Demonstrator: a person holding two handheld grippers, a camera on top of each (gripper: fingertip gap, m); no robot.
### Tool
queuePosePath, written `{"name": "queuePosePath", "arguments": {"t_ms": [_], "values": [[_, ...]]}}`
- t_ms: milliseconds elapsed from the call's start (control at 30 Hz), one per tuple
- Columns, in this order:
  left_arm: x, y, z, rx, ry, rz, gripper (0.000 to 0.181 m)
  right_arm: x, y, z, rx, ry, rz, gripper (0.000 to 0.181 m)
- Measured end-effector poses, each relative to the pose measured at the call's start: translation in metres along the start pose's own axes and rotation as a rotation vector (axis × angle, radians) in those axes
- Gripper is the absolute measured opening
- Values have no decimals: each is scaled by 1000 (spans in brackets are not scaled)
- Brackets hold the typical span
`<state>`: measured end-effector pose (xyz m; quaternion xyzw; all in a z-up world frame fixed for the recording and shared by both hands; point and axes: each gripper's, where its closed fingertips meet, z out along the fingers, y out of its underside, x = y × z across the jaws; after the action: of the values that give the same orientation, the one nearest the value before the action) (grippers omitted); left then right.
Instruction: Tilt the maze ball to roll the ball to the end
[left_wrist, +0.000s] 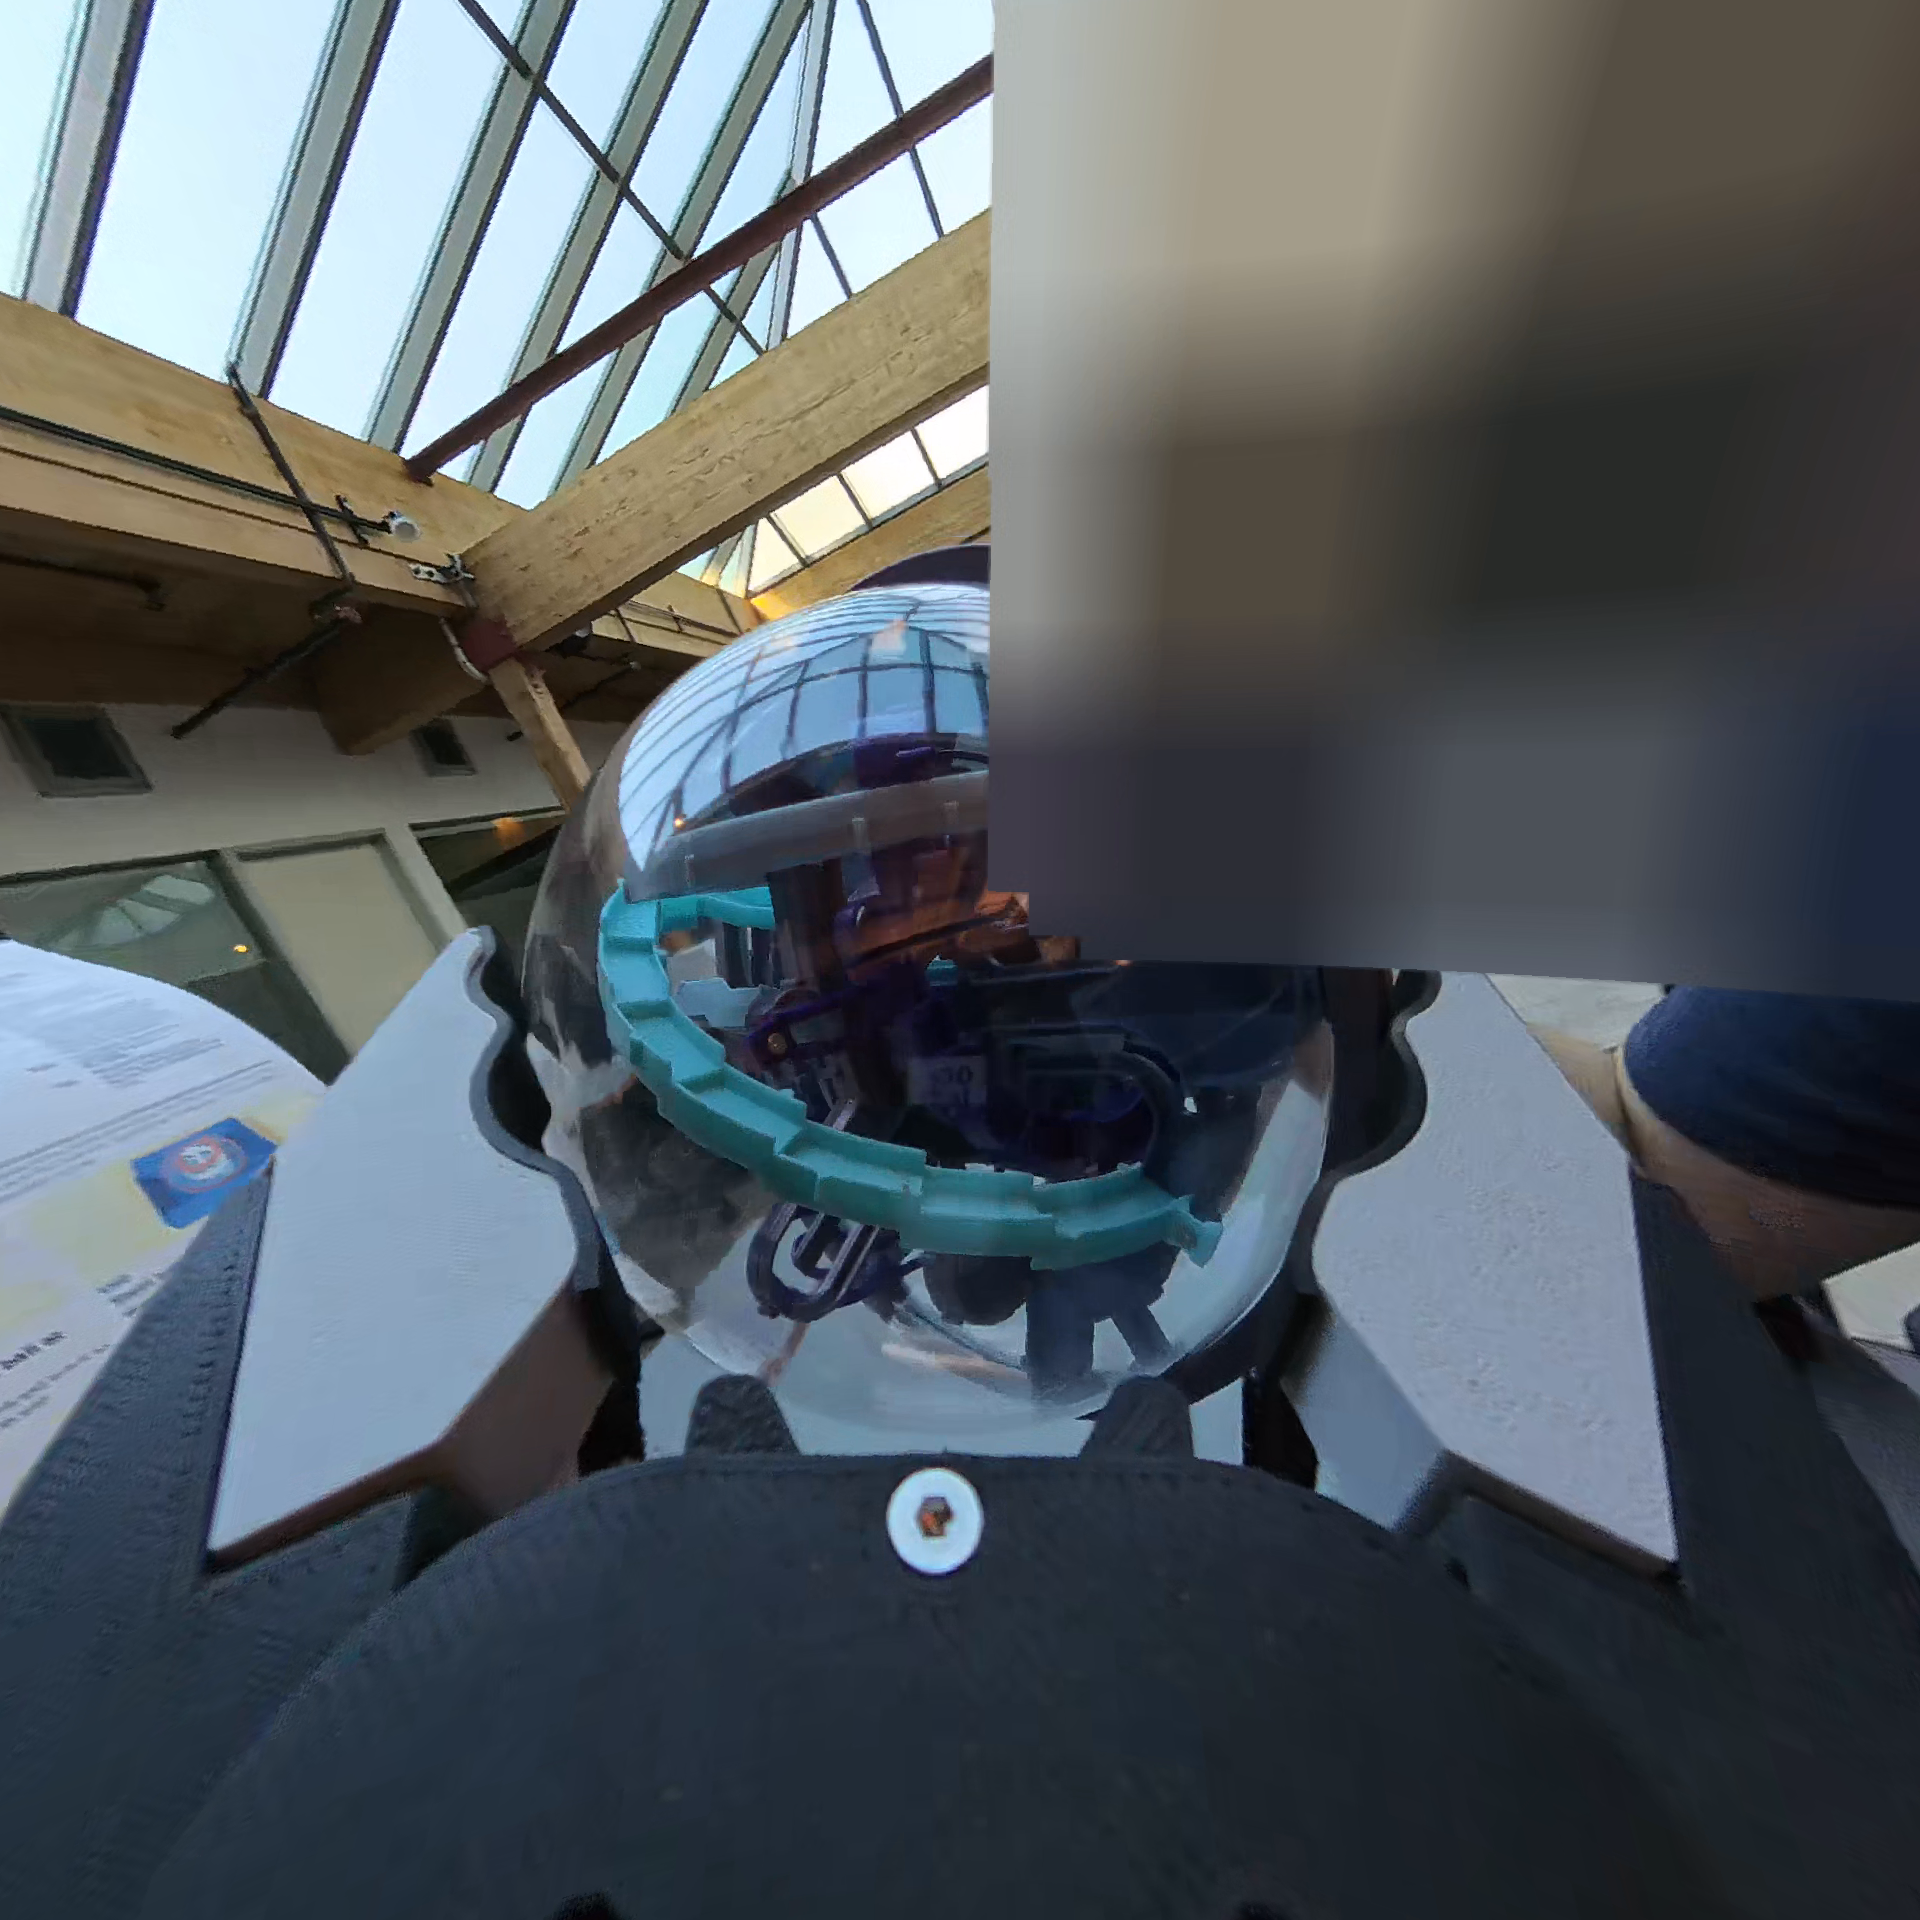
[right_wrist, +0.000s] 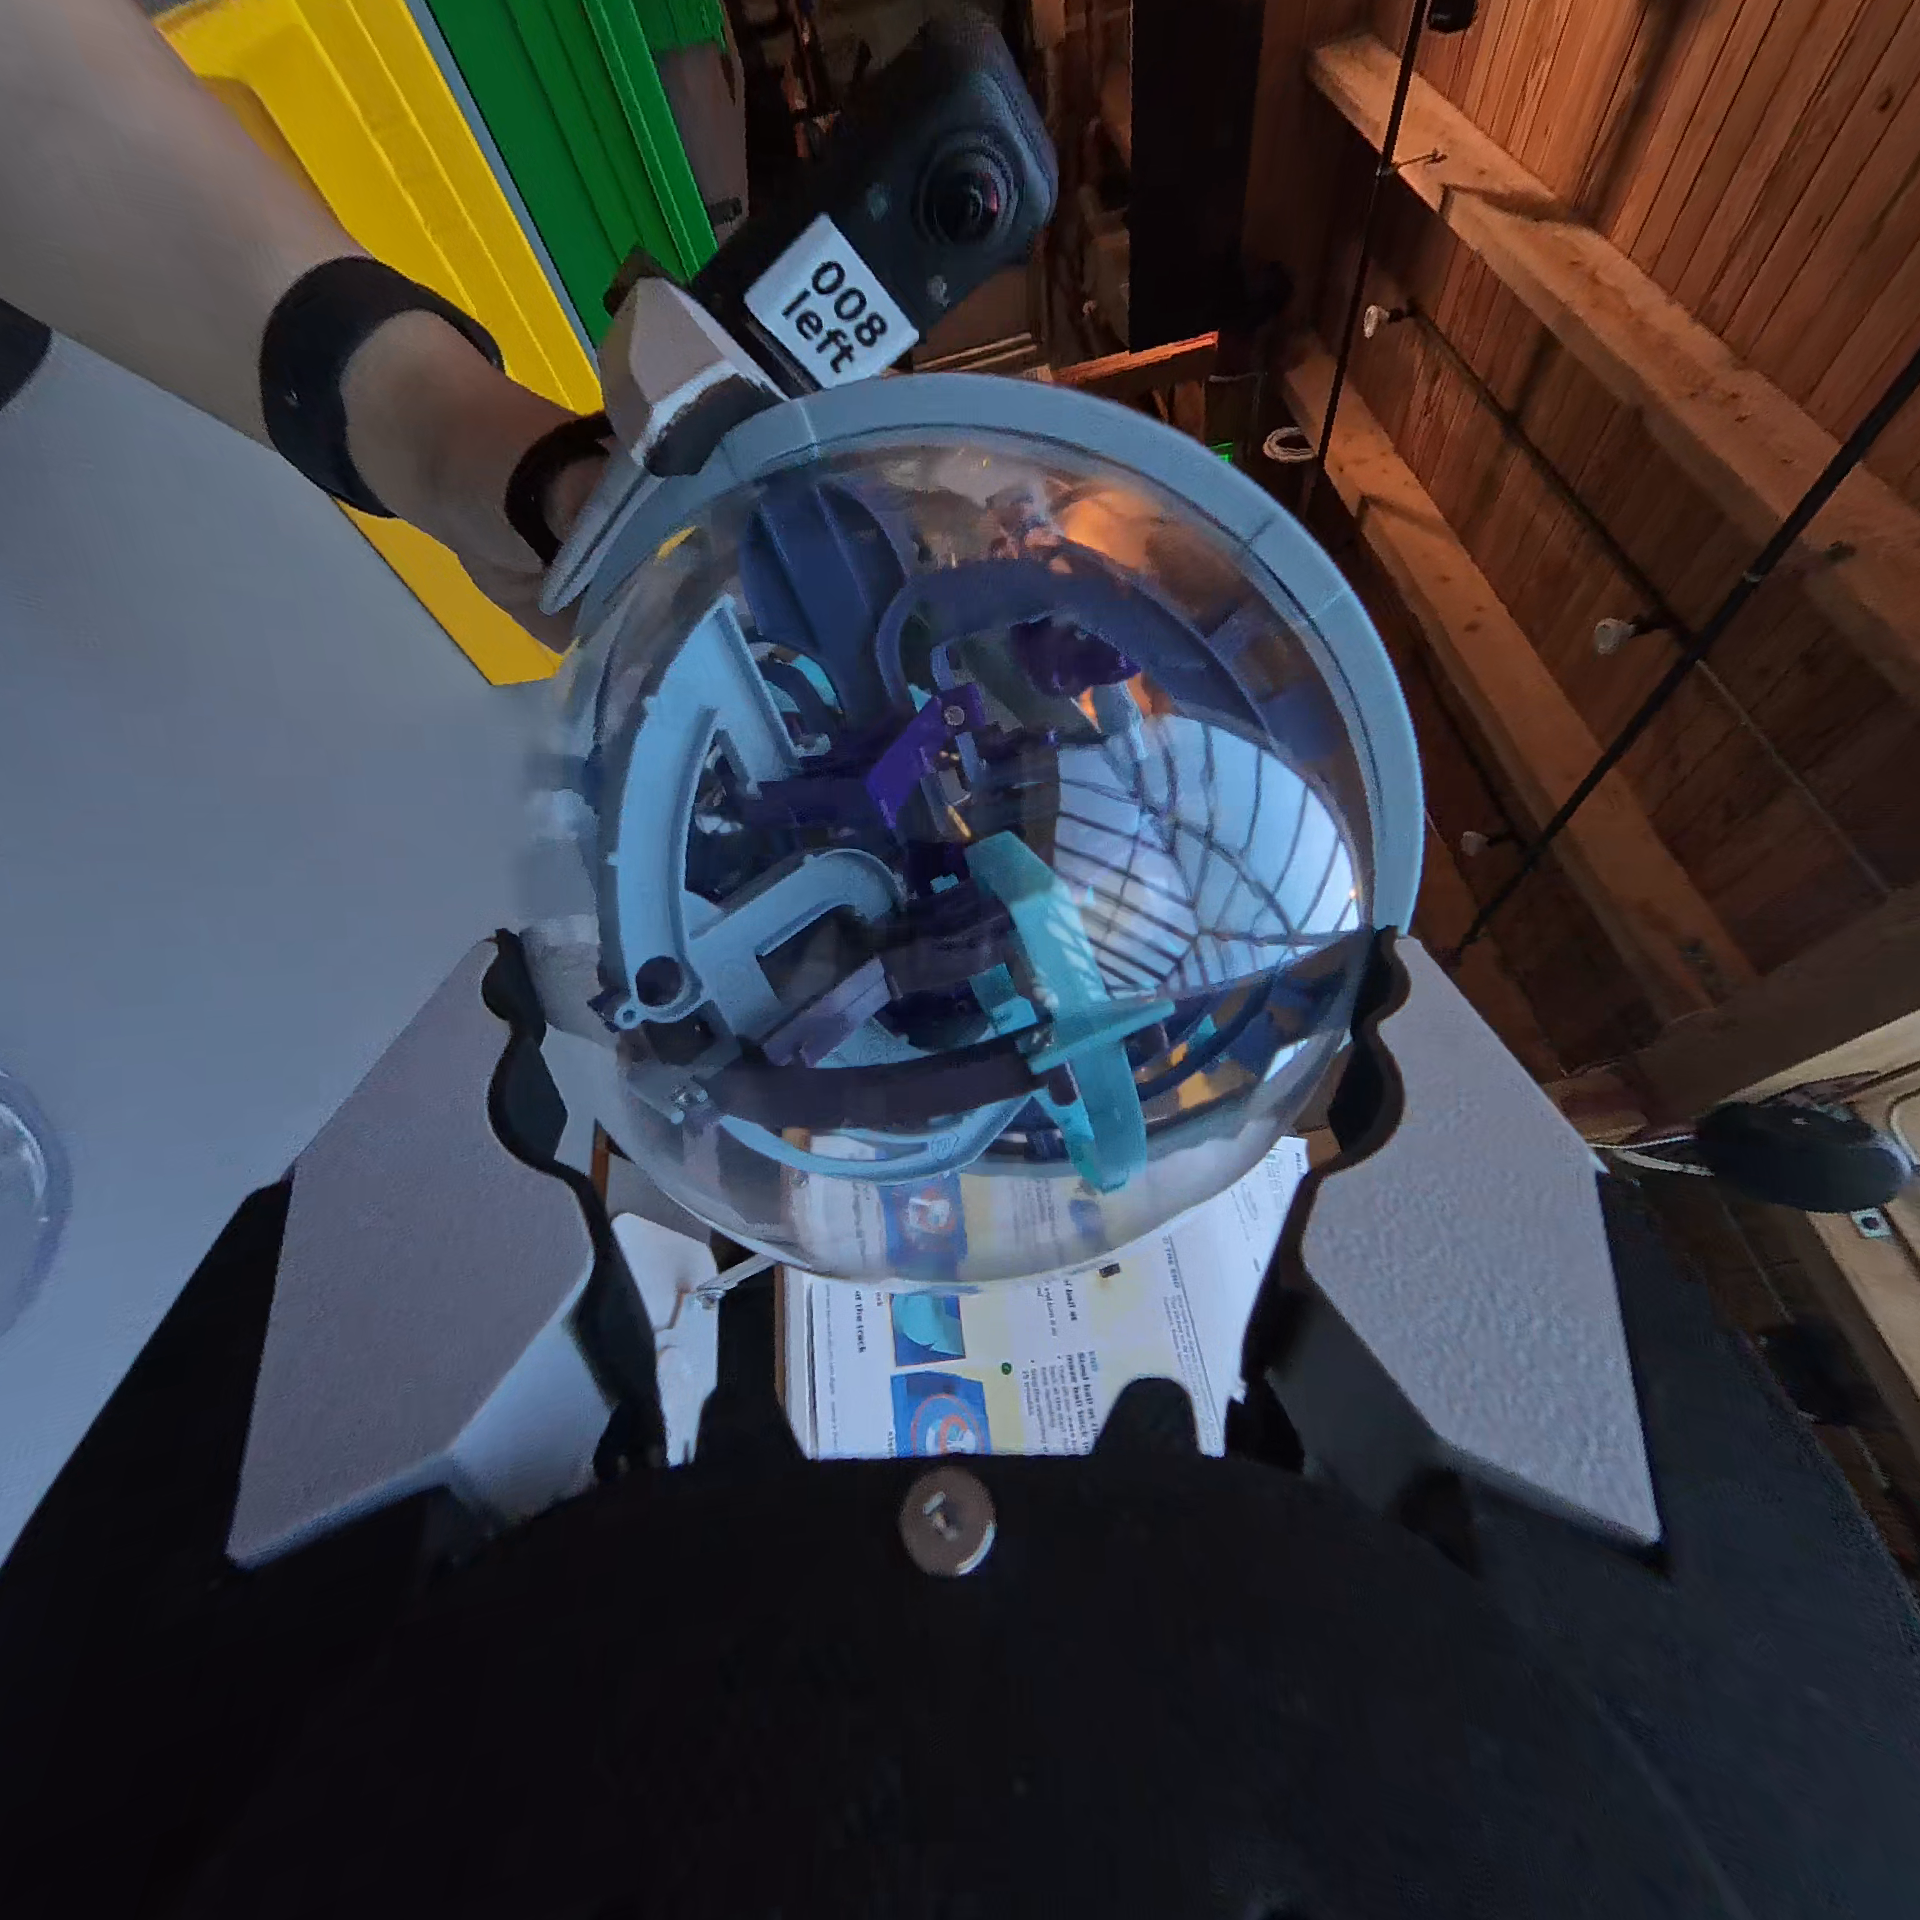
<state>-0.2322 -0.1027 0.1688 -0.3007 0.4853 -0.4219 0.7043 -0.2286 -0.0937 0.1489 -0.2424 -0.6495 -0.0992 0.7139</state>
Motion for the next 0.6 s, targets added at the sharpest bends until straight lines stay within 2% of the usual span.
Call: {"name": "queuePosePath", "arguments": {"t_ms": [100, 300, 433, 600], "values": [[4, -9, -2, 8, -43, 144, 157, 3, 1, 5, -1, 60, -81, 152], [11, -11, -3, -61, -110, 476, 157, 9, 6, 11, 3, 222, -268, 151], [14, -12, -5, -79, -127, 589, 157, 8, 4, 16, 23, 321, -351, 152], [8, -3, -5, -170, -137, 627, 157, 4, 9, 20, 28, 398, -387, 151]]}}
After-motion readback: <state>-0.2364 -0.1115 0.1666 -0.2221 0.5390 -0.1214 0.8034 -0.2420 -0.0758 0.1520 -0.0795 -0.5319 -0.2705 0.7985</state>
